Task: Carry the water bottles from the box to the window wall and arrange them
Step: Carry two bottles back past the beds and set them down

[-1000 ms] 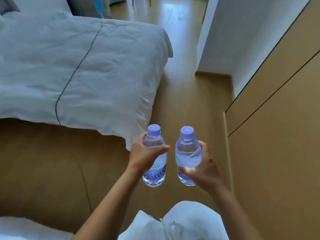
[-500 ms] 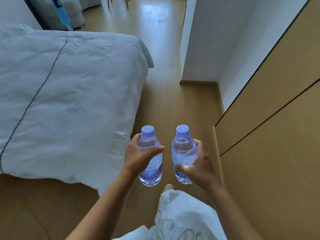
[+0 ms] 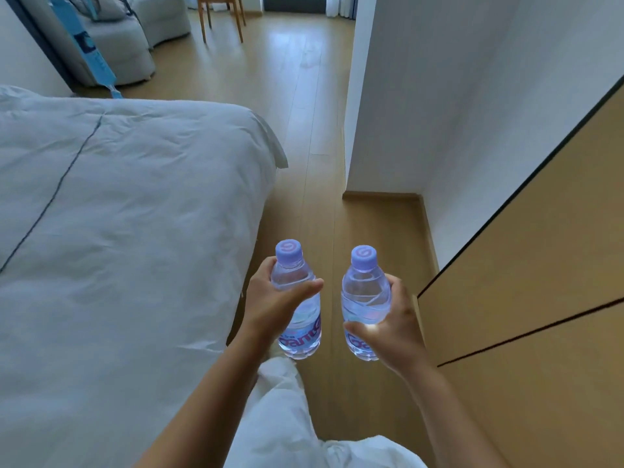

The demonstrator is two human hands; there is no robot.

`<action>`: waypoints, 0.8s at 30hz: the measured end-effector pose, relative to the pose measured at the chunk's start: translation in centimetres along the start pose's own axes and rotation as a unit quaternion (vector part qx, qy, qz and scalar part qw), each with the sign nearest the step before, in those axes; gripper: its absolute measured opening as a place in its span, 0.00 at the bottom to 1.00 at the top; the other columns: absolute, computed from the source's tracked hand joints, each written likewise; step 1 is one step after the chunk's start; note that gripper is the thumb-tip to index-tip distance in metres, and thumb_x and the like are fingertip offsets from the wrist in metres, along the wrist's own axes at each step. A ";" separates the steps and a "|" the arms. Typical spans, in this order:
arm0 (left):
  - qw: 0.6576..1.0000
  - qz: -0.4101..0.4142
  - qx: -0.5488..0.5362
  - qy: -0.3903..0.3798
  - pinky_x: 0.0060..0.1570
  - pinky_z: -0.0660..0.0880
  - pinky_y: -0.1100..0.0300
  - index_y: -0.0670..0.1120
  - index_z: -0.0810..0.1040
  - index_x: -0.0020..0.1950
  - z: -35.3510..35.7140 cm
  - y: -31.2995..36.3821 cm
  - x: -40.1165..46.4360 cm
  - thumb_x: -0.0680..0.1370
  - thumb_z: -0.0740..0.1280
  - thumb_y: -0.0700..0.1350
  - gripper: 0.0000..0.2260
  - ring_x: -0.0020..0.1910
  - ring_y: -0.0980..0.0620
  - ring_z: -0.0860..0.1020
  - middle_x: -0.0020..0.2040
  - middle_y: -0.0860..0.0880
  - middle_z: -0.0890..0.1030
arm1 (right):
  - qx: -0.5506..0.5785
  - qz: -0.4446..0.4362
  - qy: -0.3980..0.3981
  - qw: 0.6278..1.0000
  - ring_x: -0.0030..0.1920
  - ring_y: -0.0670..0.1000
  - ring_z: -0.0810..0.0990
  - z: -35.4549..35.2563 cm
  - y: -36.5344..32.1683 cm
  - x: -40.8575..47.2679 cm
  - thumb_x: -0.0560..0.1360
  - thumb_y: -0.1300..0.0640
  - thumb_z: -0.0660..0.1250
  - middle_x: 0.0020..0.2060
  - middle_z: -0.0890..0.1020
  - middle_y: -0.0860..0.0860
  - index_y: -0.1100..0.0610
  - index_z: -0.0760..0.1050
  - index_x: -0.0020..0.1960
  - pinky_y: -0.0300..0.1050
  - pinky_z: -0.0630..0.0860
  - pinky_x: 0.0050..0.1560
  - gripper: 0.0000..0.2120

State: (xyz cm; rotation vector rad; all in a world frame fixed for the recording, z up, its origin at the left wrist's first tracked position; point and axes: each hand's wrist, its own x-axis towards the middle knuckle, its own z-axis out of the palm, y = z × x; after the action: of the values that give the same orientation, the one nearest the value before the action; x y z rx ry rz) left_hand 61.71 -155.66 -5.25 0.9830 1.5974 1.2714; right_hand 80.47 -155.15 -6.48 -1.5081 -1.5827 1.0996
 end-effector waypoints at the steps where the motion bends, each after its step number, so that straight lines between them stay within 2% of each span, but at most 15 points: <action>1: 1.000 0.000 -0.003 0.001 0.37 0.77 0.64 0.47 0.78 0.45 0.4 0.2 1.6 0.59 0.77 0.51 0.19 0.37 0.53 0.83 0.38 0.51 0.83 | -0.002 0.000 0.002 1.000 0.52 0.48 0.78 0.0 -0.1 1.5 0.59 0.64 0.78 0.53 0.77 0.47 0.47 0.65 0.57 0.44 0.75 0.52 0.34; 4: 1.000 0.004 -0.011 0.001 0.36 0.76 0.65 0.46 0.78 0.44 1.4 0.9 7.2 0.58 0.76 0.50 0.18 0.36 0.54 0.82 0.37 0.51 0.83 | -0.004 -0.001 0.009 1.000 0.51 0.47 0.78 0.1 -0.3 6.6 0.59 0.63 0.78 0.52 0.77 0.46 0.45 0.65 0.57 0.41 0.75 0.50 0.34; 9: 0.999 0.032 -0.027 -0.006 0.35 0.76 0.66 0.47 0.79 0.42 3.1 3.5 18.7 0.54 0.76 0.55 0.21 0.34 0.56 0.82 0.35 0.53 0.83 | 0.003 0.001 0.025 1.000 0.51 0.46 0.78 0.9 -1.9 17.6 0.60 0.63 0.78 0.52 0.77 0.47 0.46 0.65 0.57 0.38 0.74 0.49 0.33; 17: 0.998 0.049 -0.021 -0.014 0.40 0.79 0.57 0.48 0.79 0.42 4.1 8.8 36.1 0.52 0.75 0.56 0.23 0.35 0.54 0.82 0.35 0.53 0.83 | 0.001 -0.025 0.032 0.999 0.51 0.47 0.79 1.8 -6.3 34.2 0.61 0.61 0.78 0.52 0.77 0.47 0.50 0.65 0.60 0.49 0.77 0.53 0.34; 19: 0.999 0.044 -0.019 -0.008 0.42 0.79 0.56 0.48 0.79 0.43 4.2 9.5 39.3 0.53 0.75 0.57 0.23 0.35 0.54 0.82 0.35 0.53 0.83 | 0.001 -0.033 0.034 0.999 0.51 0.47 0.79 2.2 -6.8 37.8 0.60 0.61 0.79 0.52 0.77 0.47 0.49 0.65 0.60 0.45 0.78 0.51 0.34; 22: 0.999 0.039 -0.014 -0.004 0.42 0.80 0.55 0.47 0.79 0.44 4.3 10.2 44.1 0.54 0.76 0.54 0.22 0.37 0.52 0.83 0.36 0.51 0.83 | 0.006 -0.041 0.026 0.999 0.50 0.44 0.79 3.0 -7.2 43.4 0.60 0.59 0.80 0.50 0.77 0.44 0.45 0.65 0.56 0.34 0.76 0.47 0.32; 24: 0.999 0.037 -0.008 0.003 0.41 0.79 0.56 0.46 0.78 0.44 4.7 10.4 47.5 0.57 0.76 0.51 0.20 0.36 0.52 0.82 0.36 0.51 0.83 | 0.005 -0.039 0.013 0.999 0.49 0.44 0.79 3.6 -7.2 47.2 0.60 0.58 0.80 0.49 0.76 0.42 0.44 0.65 0.55 0.34 0.76 0.47 0.32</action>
State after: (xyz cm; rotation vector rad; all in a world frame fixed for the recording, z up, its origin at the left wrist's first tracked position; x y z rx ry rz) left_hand 51.10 -108.03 -2.34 1.0371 1.5672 1.3358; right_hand 69.64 -108.52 -4.99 -1.4361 -1.6029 1.0384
